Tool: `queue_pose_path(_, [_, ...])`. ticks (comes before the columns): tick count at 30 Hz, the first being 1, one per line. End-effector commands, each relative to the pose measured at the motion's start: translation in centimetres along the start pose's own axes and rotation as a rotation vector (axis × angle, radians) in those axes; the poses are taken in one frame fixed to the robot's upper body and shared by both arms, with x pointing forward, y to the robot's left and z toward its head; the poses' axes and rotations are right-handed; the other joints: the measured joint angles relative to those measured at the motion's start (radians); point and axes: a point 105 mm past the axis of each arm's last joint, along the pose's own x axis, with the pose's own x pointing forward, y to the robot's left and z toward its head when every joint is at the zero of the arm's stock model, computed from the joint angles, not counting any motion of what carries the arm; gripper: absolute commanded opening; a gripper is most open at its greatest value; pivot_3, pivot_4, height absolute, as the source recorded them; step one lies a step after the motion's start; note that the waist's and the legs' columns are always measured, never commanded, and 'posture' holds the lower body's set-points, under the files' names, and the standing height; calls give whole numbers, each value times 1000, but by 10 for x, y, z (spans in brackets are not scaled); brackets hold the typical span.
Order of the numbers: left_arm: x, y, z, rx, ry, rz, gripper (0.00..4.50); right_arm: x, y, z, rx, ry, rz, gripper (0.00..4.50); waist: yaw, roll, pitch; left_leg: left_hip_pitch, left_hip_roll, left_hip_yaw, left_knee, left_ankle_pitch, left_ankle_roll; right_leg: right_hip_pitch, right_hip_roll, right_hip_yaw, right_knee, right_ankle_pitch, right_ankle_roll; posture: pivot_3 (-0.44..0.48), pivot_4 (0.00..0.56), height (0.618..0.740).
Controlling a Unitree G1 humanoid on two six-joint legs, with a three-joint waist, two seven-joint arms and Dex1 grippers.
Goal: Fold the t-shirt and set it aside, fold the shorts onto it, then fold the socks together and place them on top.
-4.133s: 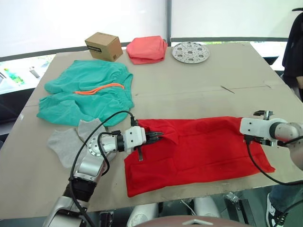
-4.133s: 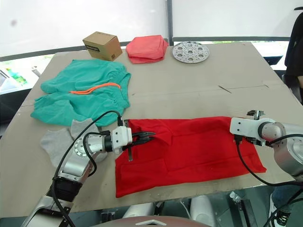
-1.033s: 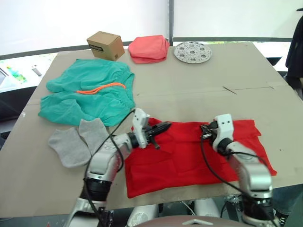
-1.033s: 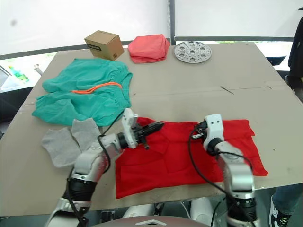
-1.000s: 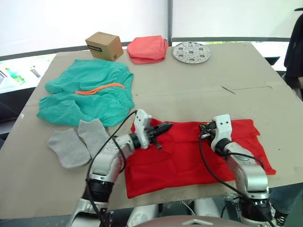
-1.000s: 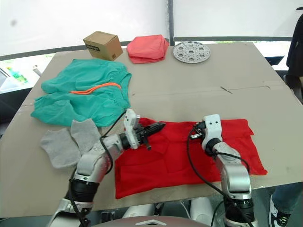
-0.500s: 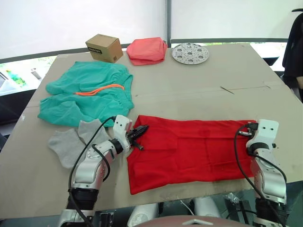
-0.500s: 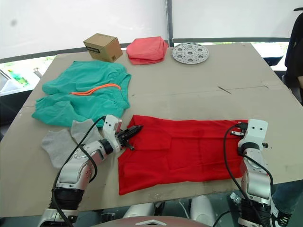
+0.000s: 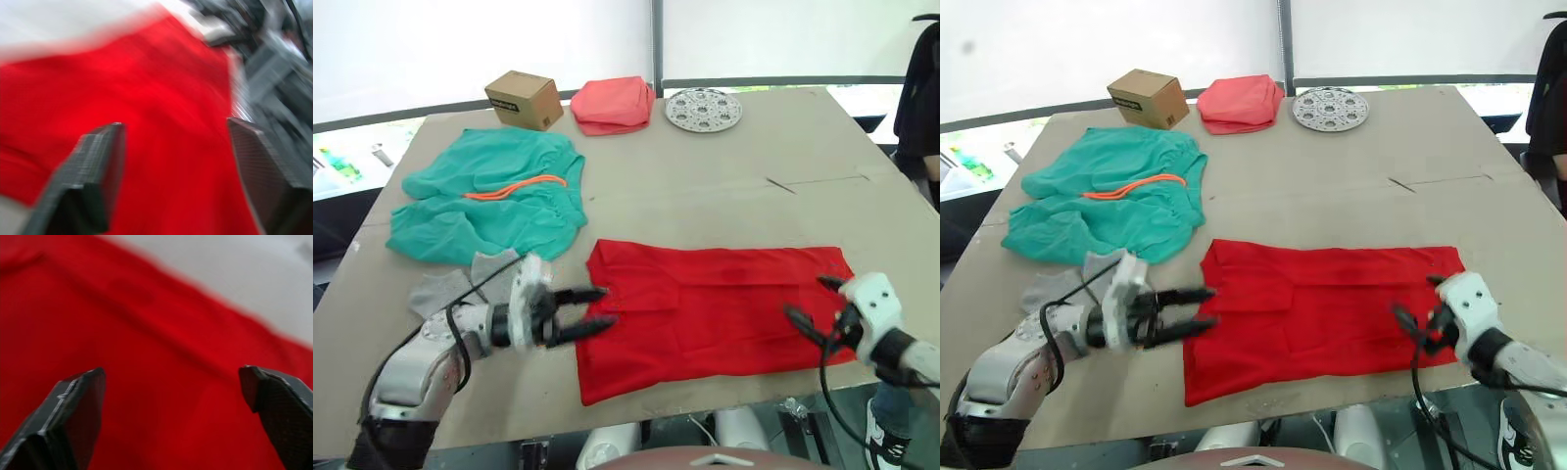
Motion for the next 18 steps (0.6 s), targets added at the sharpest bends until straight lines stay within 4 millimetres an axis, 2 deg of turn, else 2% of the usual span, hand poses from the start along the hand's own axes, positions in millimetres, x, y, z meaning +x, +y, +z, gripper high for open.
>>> queue_pose_path(1, [-6,-16,-10,191,89,-99,4429,-23,8,8,-171,49,124,4500,4,-2,1,-1,0,0,0,-2,-3,0,0,0,-1,0,0,0,150,740])
queue_pose_path(5, [-19,-20,-32,289,153,-120,4429,-44,9,-14,-347,199,196,4500,21,-4,1,-1,1,3,0,-3,-3,0,-3,-1,-2,0,0,0,150,740])
queue_pose_path(10, [-26,-20,-56,333,198,-137,4429,-64,-2,-40,-371,298,177,4500,25,-8,4,-2,3,3,1,-4,-2,0,-5,-3,-5,0,0,0,150,740])
queue_pose_path(14, [-25,-15,-61,357,199,-131,4429,-72,-14,-52,-362,327,127,4500,26,-8,5,-2,3,3,1,-4,-2,0,-5,-4,-5,0,0,0,150,740])
queue_pose_path(18, [-21,-11,-57,390,180,-105,4429,-73,-21,-56,-362,333,89,4500,23,-6,5,-1,3,3,1,-4,-2,0,-5,-4,-5,0,0,0,150,740])
